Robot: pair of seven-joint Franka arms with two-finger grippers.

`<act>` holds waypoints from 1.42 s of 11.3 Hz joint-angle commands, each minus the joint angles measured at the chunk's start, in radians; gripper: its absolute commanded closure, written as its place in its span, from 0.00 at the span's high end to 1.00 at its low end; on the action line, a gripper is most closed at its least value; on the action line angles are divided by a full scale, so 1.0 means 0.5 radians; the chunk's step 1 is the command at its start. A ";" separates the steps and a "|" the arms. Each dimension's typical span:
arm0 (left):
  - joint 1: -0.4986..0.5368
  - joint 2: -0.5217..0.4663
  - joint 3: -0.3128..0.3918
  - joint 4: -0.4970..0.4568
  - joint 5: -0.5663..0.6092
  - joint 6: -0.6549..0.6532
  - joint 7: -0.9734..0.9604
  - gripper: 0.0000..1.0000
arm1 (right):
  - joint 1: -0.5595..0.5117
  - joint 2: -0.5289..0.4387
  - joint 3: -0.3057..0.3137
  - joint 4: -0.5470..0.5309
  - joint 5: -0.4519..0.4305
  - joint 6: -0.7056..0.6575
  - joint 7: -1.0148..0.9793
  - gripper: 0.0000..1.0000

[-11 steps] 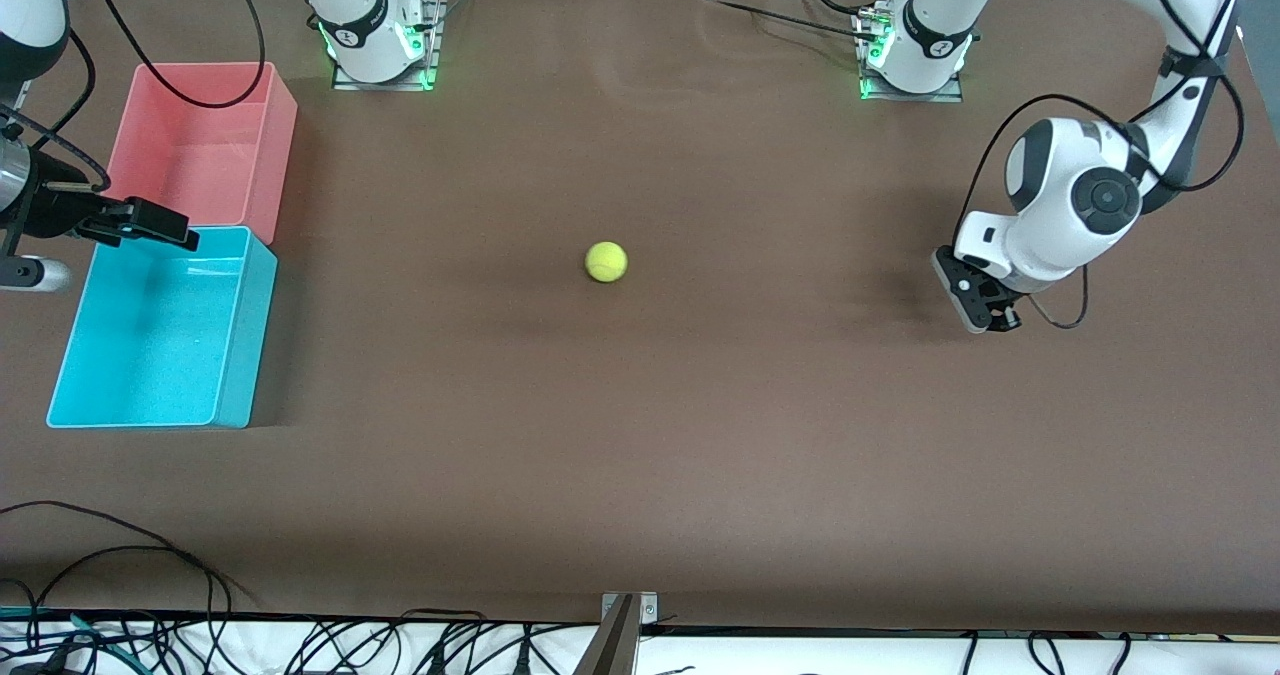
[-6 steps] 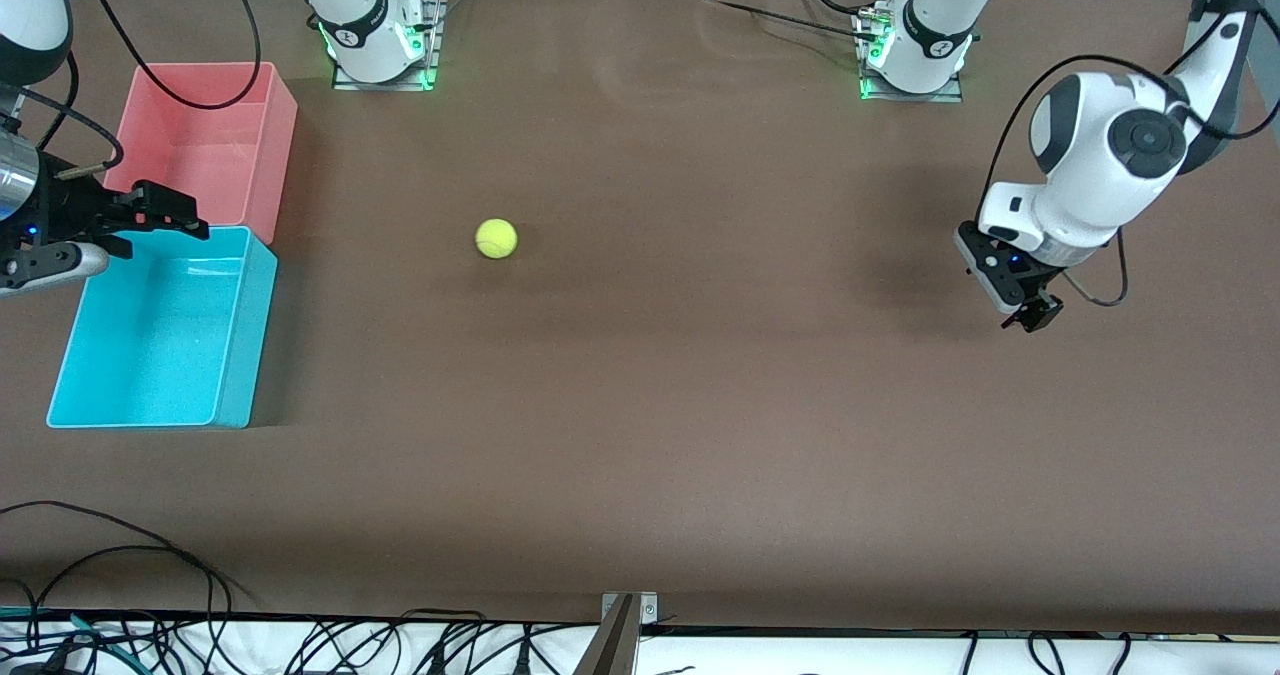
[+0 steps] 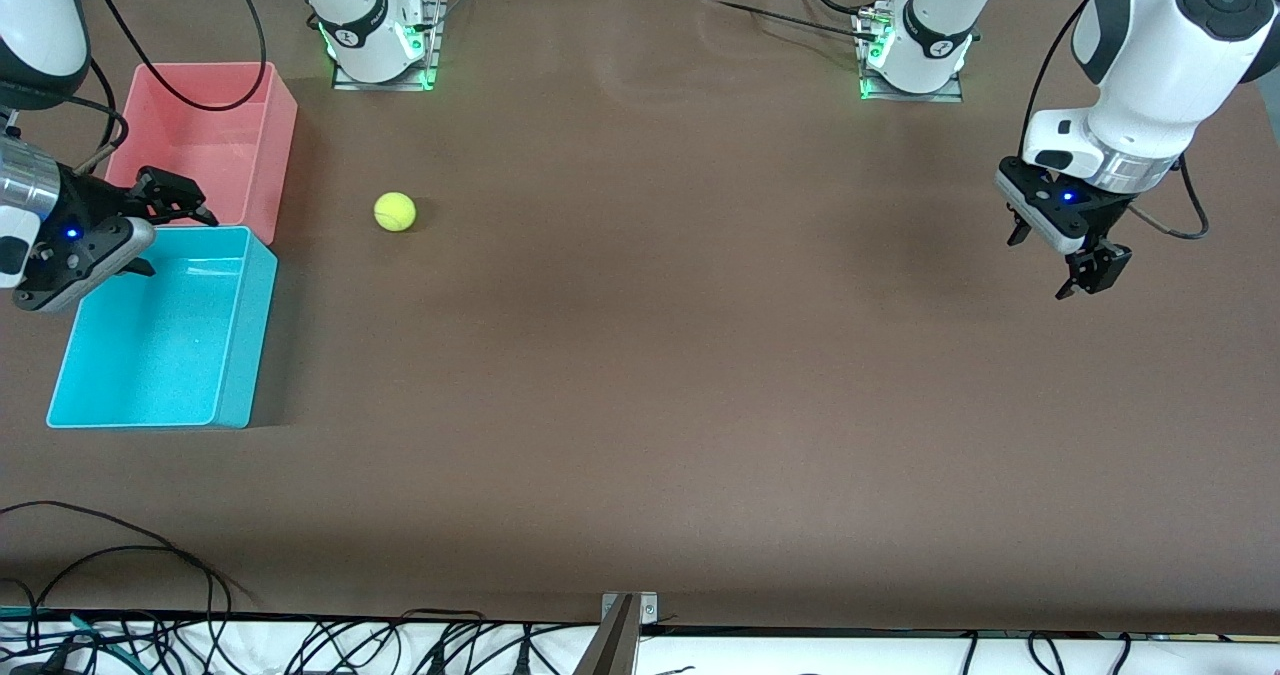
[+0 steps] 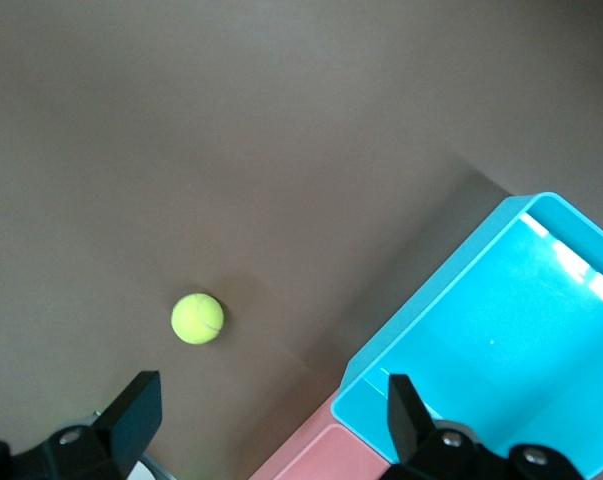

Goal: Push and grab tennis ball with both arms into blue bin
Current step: 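Raise the left gripper while the right gripper reaches toward the ball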

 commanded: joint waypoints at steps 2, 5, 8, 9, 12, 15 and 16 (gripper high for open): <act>-0.045 -0.159 0.009 0.025 0.019 -0.079 -0.142 1.00 | -0.001 -0.123 0.007 -0.279 -0.005 0.205 -0.431 1.00; -0.070 -0.153 0.009 0.239 0.019 -0.425 -0.375 1.00 | 0.002 -0.251 0.083 -0.524 -0.200 0.376 -0.444 1.00; -0.070 -0.153 0.003 0.374 0.016 -0.617 -0.477 1.00 | 0.002 -0.469 0.086 -0.963 -0.277 0.668 -0.459 1.00; -0.070 -0.150 0.003 0.408 0.013 -0.666 -0.480 1.00 | 0.002 -0.470 0.089 -1.010 -0.281 0.687 -0.487 1.00; -0.070 -0.134 0.003 0.518 0.013 -0.843 -0.718 1.00 | -0.001 -0.476 0.080 -1.172 -0.284 0.815 -0.726 1.00; -0.073 -0.134 -0.018 0.629 0.007 -1.073 -0.955 1.00 | -0.001 -0.625 0.095 -1.420 -0.314 0.987 -0.830 1.00; -0.067 -0.134 -0.028 0.663 -0.063 -1.135 -1.044 1.00 | -0.001 -0.663 0.099 -1.510 -0.314 1.048 -0.833 1.00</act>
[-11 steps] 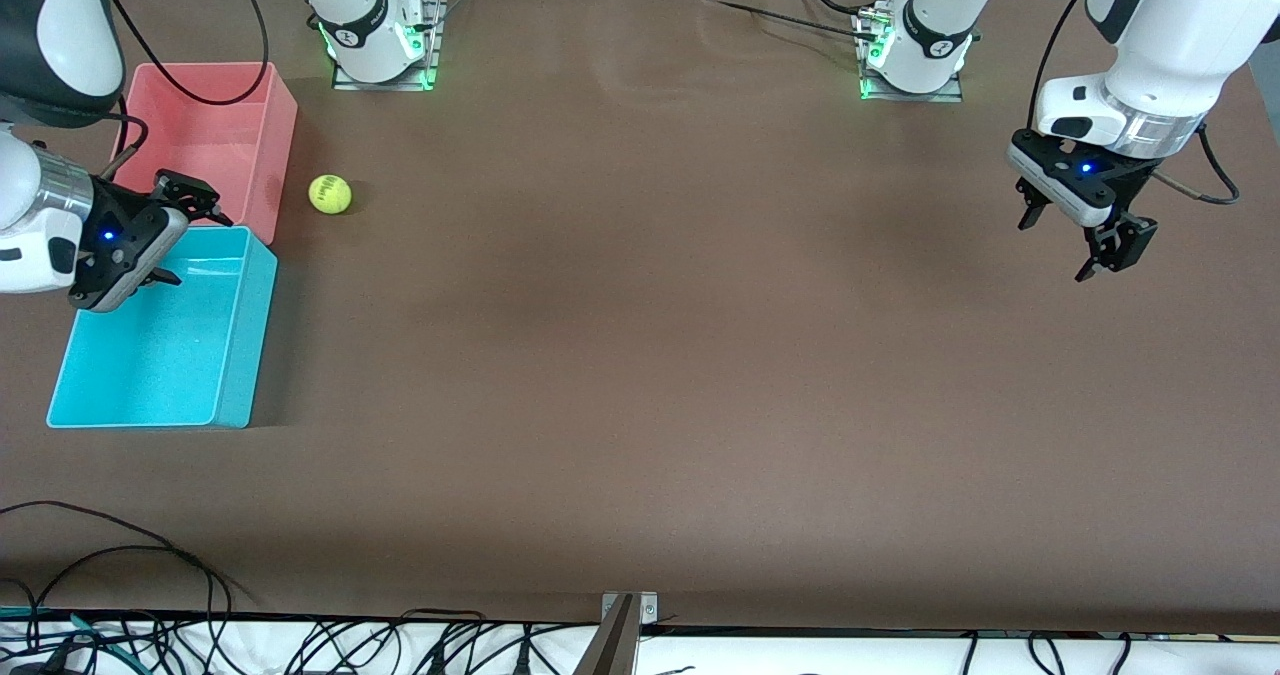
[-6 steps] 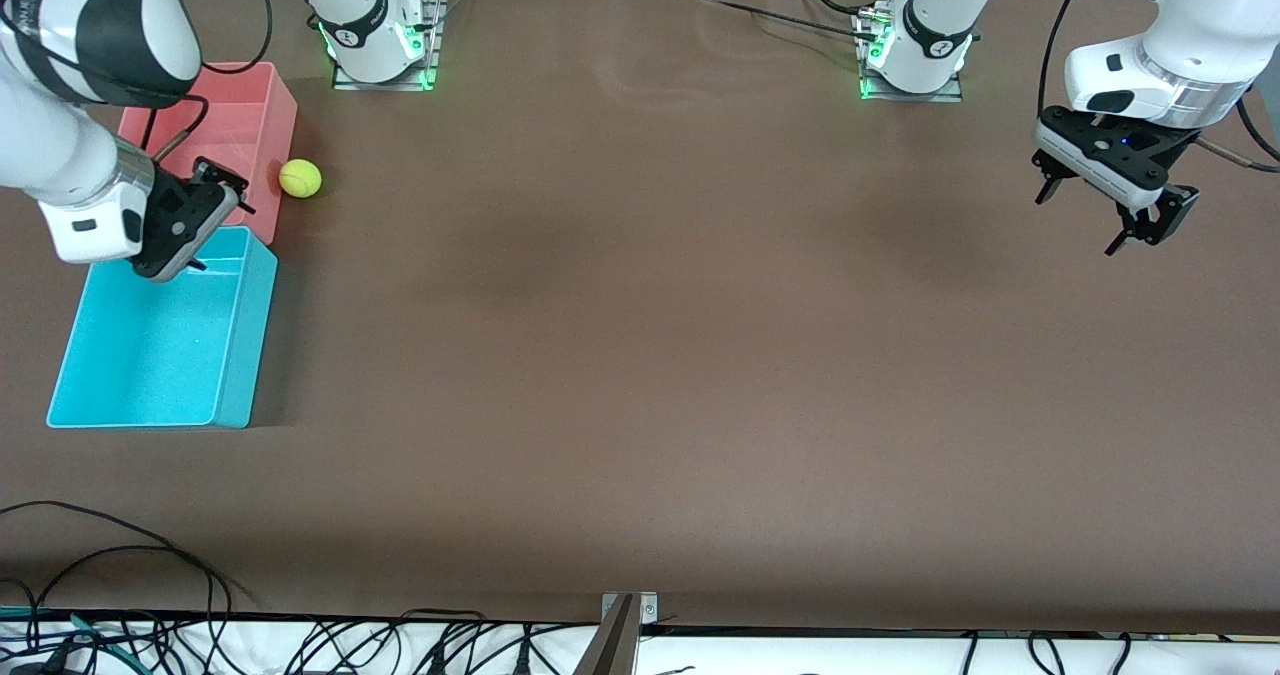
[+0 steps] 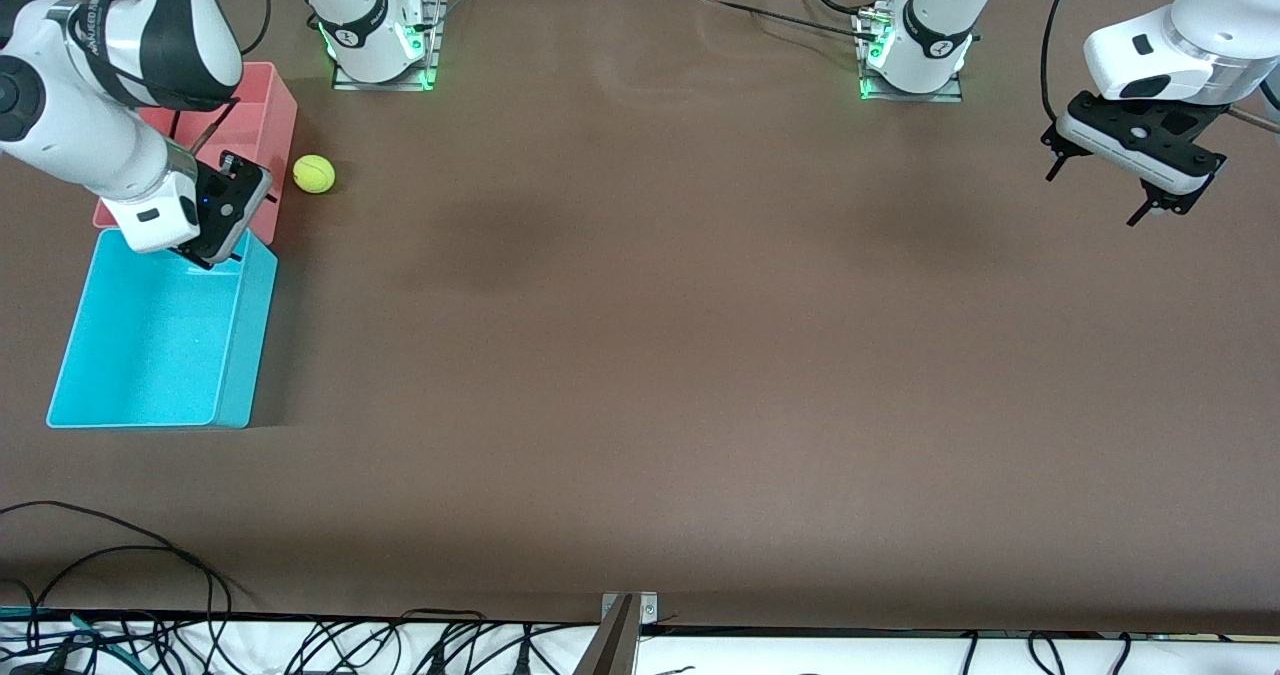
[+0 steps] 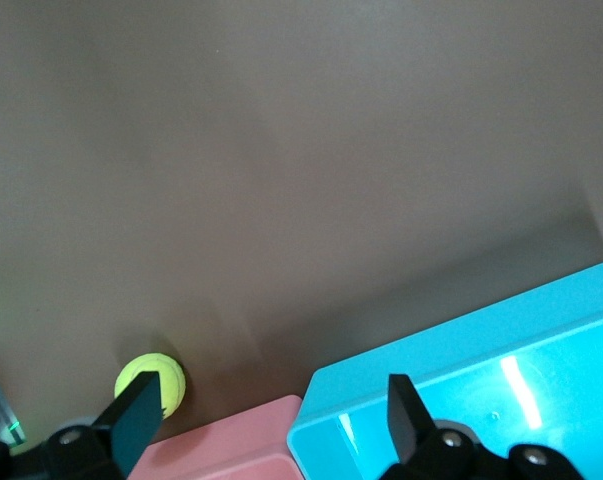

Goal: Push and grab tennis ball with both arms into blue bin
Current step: 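Raise the left gripper while the right gripper reaches toward the ball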

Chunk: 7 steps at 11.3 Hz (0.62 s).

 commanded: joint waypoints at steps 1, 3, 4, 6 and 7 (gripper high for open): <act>-0.006 0.020 -0.021 0.172 -0.115 -0.246 -0.292 1.00 | -0.002 -0.235 0.018 -0.340 -0.050 0.188 -0.058 1.00; -0.009 0.032 -0.024 0.310 -0.121 -0.433 -0.418 1.00 | -0.002 -0.351 0.021 -0.557 -0.050 0.325 -0.070 1.00; -0.012 0.065 -0.024 0.411 -0.140 -0.546 -0.516 1.00 | -0.005 -0.410 0.021 -0.698 -0.050 0.430 -0.070 1.00; -0.009 0.120 -0.008 0.595 -0.256 -0.758 -0.715 1.00 | -0.005 -0.480 0.018 -0.864 -0.053 0.507 -0.144 1.00; -0.009 0.145 -0.008 0.666 -0.296 -0.808 -0.783 1.00 | -0.005 -0.542 0.014 -0.929 -0.056 0.529 -0.205 1.00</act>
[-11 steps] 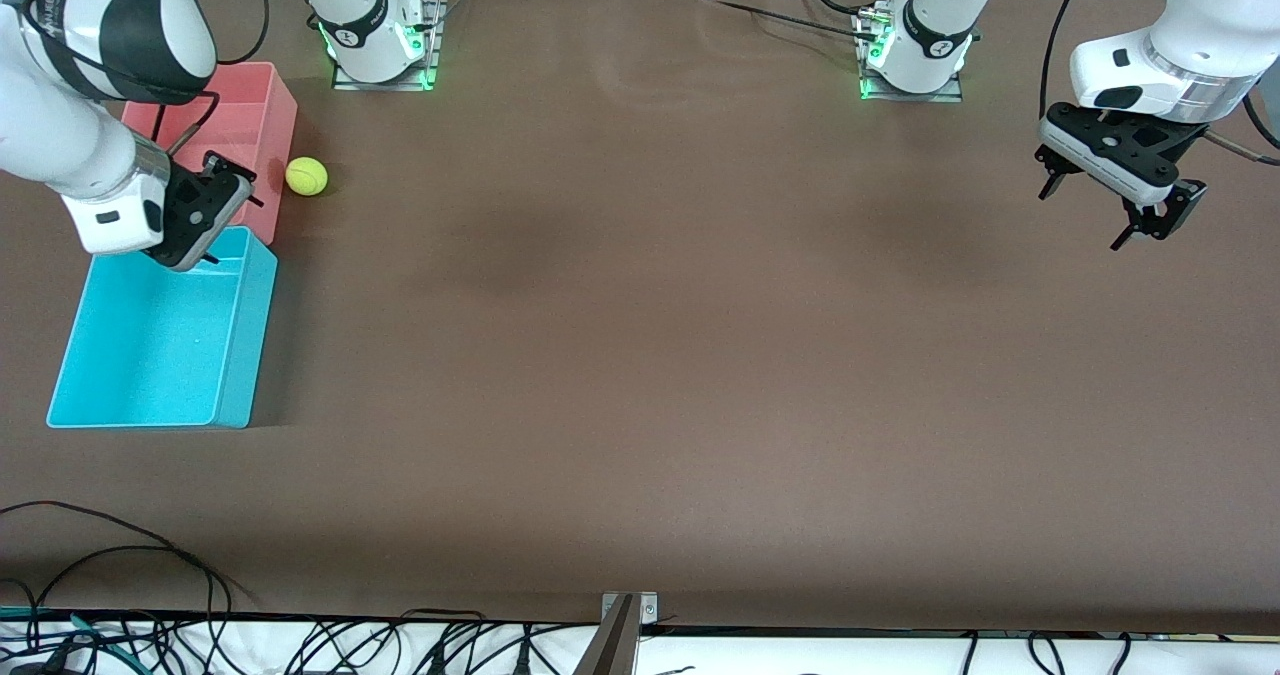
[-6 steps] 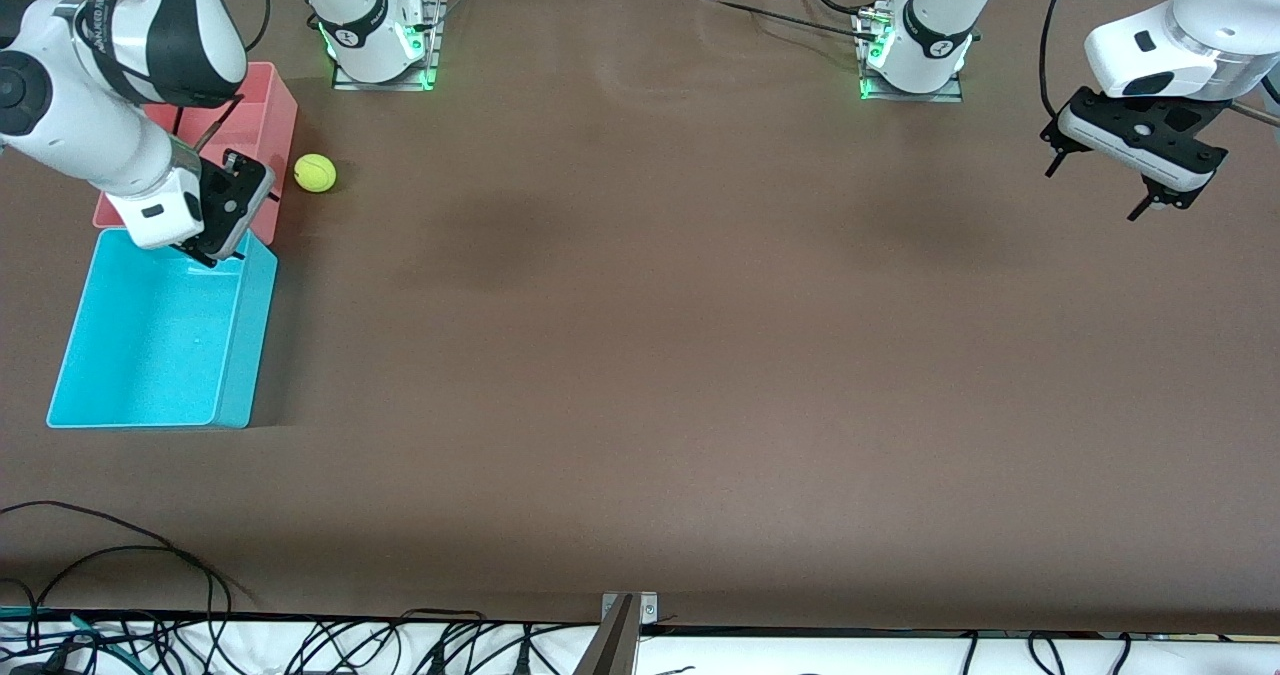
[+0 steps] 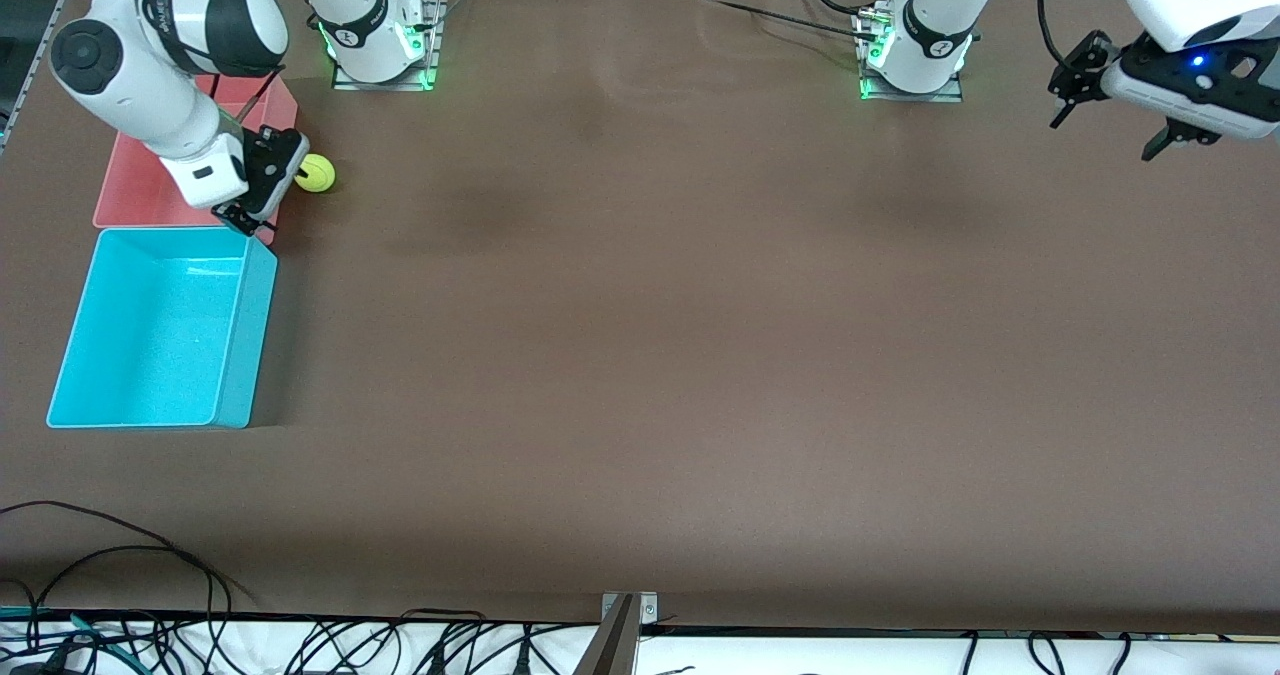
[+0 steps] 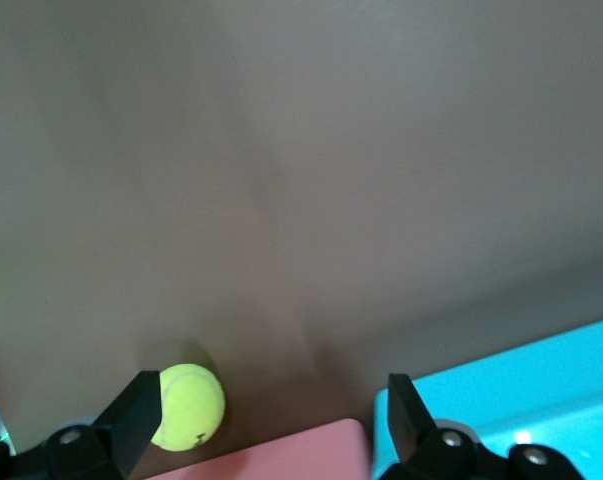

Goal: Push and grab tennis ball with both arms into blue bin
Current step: 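Lower the right gripper over the tennis ball and close it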

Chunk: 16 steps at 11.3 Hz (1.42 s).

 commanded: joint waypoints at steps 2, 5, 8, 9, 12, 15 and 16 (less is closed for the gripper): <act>-0.006 0.141 0.013 0.344 -0.143 -0.295 -0.353 1.00 | -0.009 -0.285 -0.012 -0.341 -0.043 0.113 -0.214 1.00; -0.015 0.196 0.001 0.461 -0.158 -0.421 -0.626 1.00 | -0.052 -0.338 -0.051 -0.638 -0.046 0.476 -0.358 1.00; -0.021 0.294 0.013 0.556 -0.158 -0.495 -0.639 1.00 | -0.174 -0.304 -0.073 -0.826 -0.046 0.781 -0.542 1.00; -0.042 0.368 0.019 0.611 -0.155 -0.492 -0.642 1.00 | -0.239 -0.249 -0.073 -0.848 -0.046 0.885 -0.631 1.00; -0.193 0.442 0.160 0.654 -0.155 -0.492 -0.688 1.00 | -0.340 -0.044 -0.098 -0.885 -0.043 1.168 -0.806 1.00; -0.196 0.442 0.157 0.654 -0.155 -0.492 -0.694 1.00 | -0.343 0.061 -0.138 -0.885 -0.046 1.272 -0.874 1.00; -0.175 0.445 0.157 0.660 -0.164 -0.489 -0.688 1.00 | -0.343 0.046 -0.144 -0.885 -0.046 1.254 -0.926 1.00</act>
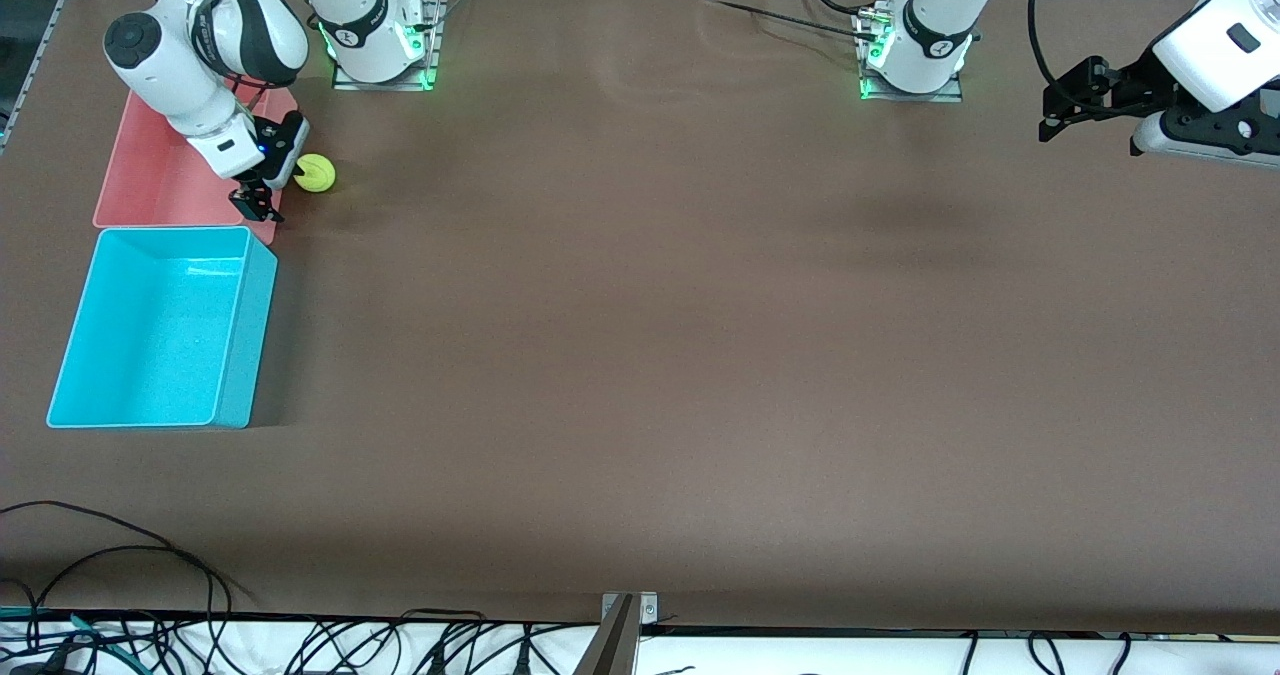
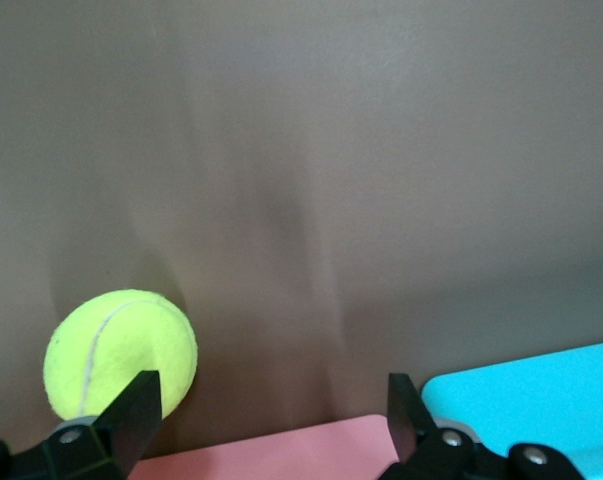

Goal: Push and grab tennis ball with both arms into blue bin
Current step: 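Lower the right gripper over the tennis ball and close it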

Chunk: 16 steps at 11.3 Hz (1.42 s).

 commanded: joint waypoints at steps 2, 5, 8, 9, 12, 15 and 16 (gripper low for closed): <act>-0.014 0.031 0.030 0.088 -0.067 -0.059 -0.030 1.00 | -0.024 -0.115 -0.083 -0.183 -0.039 0.019 -0.141 1.00; -0.023 0.031 0.024 0.088 -0.067 -0.062 -0.027 1.00 | -0.024 -0.247 -0.090 -0.183 -0.033 -0.278 -0.135 1.00; -0.029 0.031 0.018 0.088 -0.067 -0.059 -0.030 1.00 | -0.021 -0.315 -0.099 -0.183 -0.024 -0.441 -0.111 1.00; -0.029 0.031 0.018 0.088 -0.067 -0.059 -0.030 1.00 | -0.017 -0.288 -0.099 -0.183 -0.023 -0.393 -0.105 1.00; -0.026 0.031 0.018 0.088 -0.048 -0.059 -0.008 1.00 | -0.008 -0.189 -0.099 -0.183 -0.023 -0.291 -0.095 1.00; -0.032 0.031 0.015 0.088 0.037 -0.053 0.111 1.00 | 0.004 -0.140 -0.099 -0.183 -0.014 -0.291 -0.089 1.00; -0.032 0.031 0.009 0.088 0.095 -0.050 0.215 1.00 | 0.016 -0.125 -0.099 -0.186 -0.011 -0.288 -0.086 0.97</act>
